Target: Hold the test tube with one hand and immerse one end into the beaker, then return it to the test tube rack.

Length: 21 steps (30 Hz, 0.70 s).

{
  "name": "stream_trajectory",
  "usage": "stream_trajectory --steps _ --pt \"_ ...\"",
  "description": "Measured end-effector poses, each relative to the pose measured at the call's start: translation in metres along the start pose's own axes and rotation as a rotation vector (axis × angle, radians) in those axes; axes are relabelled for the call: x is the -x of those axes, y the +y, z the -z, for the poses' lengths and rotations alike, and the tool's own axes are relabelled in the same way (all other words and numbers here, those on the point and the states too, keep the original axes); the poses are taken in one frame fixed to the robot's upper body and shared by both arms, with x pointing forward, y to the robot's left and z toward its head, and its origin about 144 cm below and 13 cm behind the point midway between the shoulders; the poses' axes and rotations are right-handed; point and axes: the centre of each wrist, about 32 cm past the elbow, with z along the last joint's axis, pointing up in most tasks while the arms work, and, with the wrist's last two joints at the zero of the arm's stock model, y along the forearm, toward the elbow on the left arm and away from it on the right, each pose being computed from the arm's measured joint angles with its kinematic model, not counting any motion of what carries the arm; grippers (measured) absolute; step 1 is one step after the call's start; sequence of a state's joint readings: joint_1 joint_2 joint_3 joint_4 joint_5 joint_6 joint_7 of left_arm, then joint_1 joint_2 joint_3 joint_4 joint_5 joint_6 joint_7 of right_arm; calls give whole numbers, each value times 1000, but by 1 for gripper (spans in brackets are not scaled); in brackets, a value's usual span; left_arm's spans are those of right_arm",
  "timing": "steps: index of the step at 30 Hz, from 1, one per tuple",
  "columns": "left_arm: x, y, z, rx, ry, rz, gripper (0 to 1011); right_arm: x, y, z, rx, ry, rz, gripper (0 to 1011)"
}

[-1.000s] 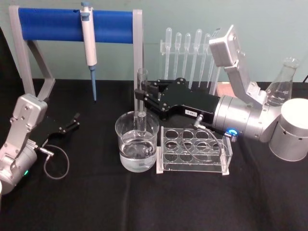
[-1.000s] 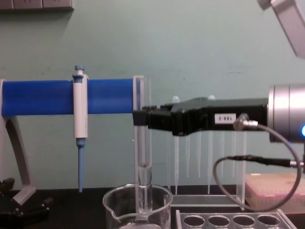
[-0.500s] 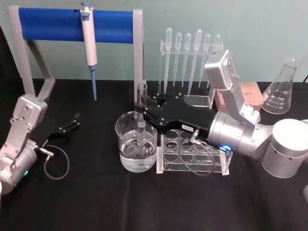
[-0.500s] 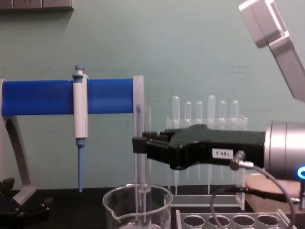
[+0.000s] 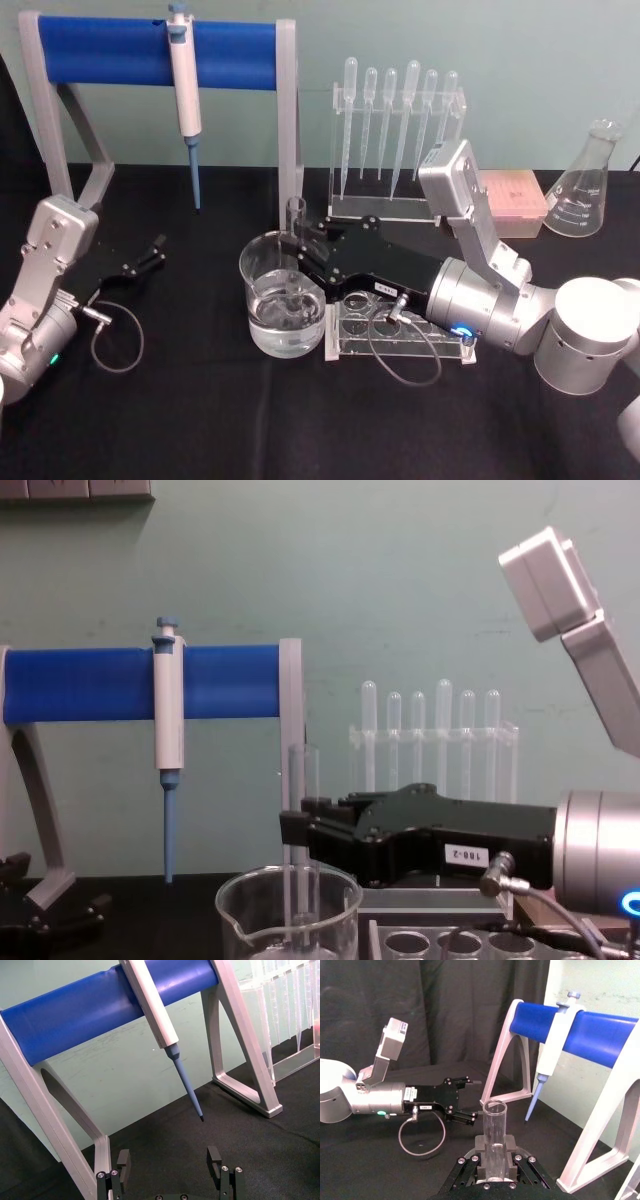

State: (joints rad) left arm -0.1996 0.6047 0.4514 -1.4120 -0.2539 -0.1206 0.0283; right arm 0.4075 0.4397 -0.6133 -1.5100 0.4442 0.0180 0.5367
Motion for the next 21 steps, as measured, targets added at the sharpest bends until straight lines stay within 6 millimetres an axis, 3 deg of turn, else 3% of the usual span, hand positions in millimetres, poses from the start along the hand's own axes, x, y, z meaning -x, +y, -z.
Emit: stream_trajectory --steps 21 --pt "0 0 0 0 0 0 1000 3 -4 13 15 11 7 222"
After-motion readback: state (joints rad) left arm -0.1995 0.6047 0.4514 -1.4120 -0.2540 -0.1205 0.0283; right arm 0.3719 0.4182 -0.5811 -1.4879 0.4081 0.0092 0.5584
